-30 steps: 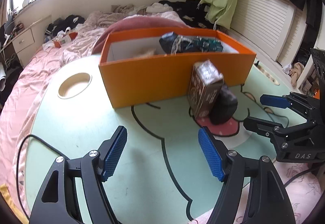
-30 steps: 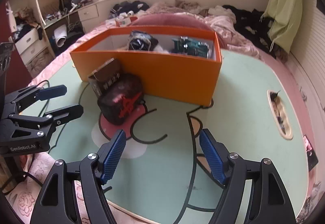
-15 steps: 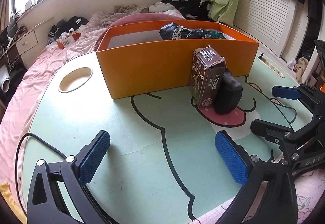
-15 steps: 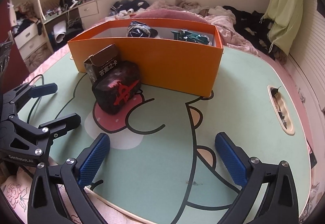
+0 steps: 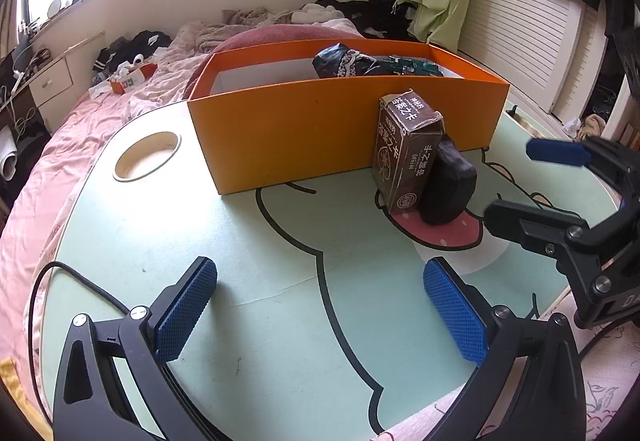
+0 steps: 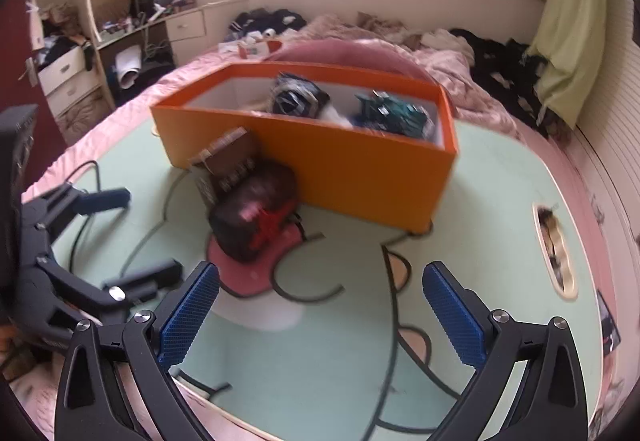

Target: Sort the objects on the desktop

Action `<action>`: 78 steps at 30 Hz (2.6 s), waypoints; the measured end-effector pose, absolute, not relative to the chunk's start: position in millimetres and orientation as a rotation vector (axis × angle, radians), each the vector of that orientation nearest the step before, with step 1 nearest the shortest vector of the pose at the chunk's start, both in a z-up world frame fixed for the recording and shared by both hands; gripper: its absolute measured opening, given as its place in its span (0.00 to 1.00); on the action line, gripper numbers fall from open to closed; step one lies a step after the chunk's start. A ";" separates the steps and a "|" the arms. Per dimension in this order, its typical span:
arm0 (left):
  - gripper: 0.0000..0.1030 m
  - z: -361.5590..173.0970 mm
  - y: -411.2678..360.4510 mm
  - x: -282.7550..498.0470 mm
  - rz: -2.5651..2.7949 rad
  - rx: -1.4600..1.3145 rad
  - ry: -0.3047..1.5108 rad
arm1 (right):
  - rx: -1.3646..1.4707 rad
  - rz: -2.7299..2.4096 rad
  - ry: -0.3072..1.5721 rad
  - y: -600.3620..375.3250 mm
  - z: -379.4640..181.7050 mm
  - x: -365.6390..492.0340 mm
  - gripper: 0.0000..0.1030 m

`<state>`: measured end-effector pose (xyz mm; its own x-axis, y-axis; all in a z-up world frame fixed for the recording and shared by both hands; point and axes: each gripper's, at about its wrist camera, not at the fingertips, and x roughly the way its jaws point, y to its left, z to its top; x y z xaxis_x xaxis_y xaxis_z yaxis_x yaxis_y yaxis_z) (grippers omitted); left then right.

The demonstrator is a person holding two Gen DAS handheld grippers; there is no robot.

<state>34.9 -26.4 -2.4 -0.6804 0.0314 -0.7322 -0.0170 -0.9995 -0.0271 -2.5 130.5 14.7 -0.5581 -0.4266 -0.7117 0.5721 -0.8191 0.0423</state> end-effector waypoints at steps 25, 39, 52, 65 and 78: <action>1.00 -2.1 -27.0 35.2 2.855 -1.245 -0.029 | 1.070 -2.383 0.179 123.8 13.8 -32.2 0.82; 1.00 0.6 -23.8 33.5 2.859 -1.244 -0.014 | 1.102 -2.404 0.073 155.1 -1.3 -20.3 0.26; 0.92 41.8 0.3 13.6 2.808 -1.083 -0.010 | 1.042 -2.453 0.147 165.1 -4.9 0.6 0.27; 0.19 27.7 13.5 -12.2 2.710 -1.191 -0.032 | 1.044 -2.447 0.125 166.4 -4.2 -0.4 0.38; 0.19 30.3 -20.1 39.0 2.760 -1.135 -0.119 | 1.052 -2.426 0.127 158.8 -0.2 -12.8 0.44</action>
